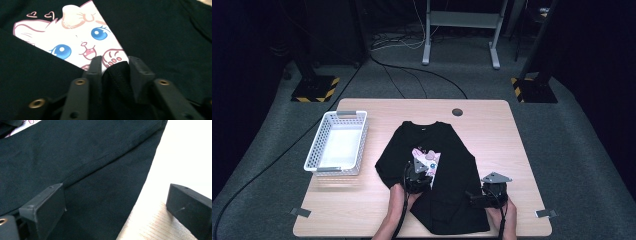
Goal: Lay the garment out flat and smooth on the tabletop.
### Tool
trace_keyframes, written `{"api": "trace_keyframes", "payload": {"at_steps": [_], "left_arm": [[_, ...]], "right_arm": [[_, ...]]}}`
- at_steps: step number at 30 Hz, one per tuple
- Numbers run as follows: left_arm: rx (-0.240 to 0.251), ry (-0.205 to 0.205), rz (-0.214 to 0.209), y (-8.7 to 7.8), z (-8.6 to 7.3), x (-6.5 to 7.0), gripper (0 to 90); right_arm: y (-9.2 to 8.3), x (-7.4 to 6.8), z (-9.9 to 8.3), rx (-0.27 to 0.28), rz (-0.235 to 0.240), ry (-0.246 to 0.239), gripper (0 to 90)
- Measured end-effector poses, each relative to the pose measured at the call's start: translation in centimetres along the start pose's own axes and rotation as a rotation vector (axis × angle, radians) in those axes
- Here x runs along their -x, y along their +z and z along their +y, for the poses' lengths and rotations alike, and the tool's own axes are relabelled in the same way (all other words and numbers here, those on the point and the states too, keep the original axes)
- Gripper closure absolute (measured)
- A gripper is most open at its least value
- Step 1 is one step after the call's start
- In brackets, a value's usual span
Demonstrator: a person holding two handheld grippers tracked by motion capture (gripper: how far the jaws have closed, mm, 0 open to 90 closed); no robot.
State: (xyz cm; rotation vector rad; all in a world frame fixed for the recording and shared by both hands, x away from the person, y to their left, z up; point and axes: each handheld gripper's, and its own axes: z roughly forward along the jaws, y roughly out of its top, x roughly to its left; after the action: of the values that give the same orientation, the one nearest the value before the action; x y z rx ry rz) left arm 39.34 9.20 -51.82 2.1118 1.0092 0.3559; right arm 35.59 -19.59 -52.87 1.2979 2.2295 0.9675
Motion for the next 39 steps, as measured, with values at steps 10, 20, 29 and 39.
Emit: {"api": "trace_keyframes", "payload": {"at_steps": [10,20,29,39], "left_arm": [[0.048,0.007,0.002,-2.3,-0.7,0.1,80.0],[0.12,0.01,0.039,-6.0,-2.1,0.0,79.9],[0.155,0.005,0.062,-9.5,-4.7,-0.5,79.9],[0.176,0.003,0.078,-12.4,-7.5,-0.4,79.7]], "right_arm": [[0.0,0.0,0.0,0.001,-0.001,0.0,2.3],[0.0,0.0,0.0,0.001,-0.007,0.0,2.6],[0.0,-0.1,0.0,0.001,-0.01,0.005,2.6],[-0.1,-0.1,-0.1,0.0,-0.013,0.007,2.5]]}}
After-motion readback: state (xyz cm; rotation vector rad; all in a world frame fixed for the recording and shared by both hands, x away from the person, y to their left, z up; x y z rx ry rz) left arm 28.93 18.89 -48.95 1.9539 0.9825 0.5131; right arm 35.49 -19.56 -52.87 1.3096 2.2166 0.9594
